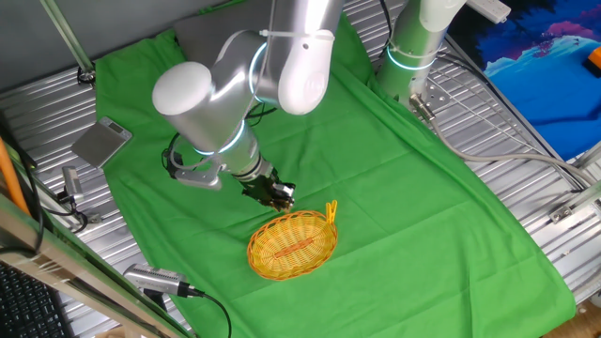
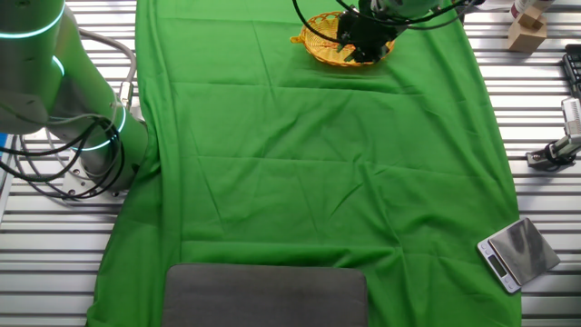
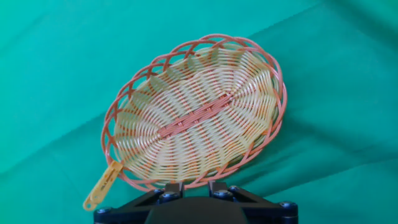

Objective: Use a clamp

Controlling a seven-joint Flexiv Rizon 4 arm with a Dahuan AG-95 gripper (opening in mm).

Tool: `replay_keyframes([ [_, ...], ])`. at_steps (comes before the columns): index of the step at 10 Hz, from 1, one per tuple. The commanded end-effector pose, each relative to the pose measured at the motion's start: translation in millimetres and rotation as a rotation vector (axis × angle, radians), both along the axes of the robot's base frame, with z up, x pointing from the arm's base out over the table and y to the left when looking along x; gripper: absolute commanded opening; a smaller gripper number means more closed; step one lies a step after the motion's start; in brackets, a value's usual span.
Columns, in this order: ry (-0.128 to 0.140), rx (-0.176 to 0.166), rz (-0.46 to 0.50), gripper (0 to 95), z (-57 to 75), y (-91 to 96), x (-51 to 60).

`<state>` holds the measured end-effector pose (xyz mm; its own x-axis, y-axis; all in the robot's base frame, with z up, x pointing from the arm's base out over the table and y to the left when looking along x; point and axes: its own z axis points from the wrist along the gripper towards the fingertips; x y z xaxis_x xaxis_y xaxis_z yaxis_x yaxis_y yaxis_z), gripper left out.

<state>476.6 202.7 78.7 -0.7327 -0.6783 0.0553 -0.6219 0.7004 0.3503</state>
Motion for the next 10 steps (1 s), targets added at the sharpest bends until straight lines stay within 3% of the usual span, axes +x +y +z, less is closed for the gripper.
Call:
replay_keyframes([
  [1, 0.017, -0.004, -0.048, 0.0, -0.1, -0.3, -0.8],
  [4, 0.069, 0.000, -0.082, 0.0, -0.1, -12.6, -3.3],
  [6, 0.081, 0.039, -0.064, 0.0, -4.8, -44.3, -5.2],
  [8, 0.103, 0.014, -0.039, 0.0, -3.0, -74.4, -13.5],
  [10, 0.106, 0.015, -0.006, 0.0, -1.7, -92.6, -20.9],
])
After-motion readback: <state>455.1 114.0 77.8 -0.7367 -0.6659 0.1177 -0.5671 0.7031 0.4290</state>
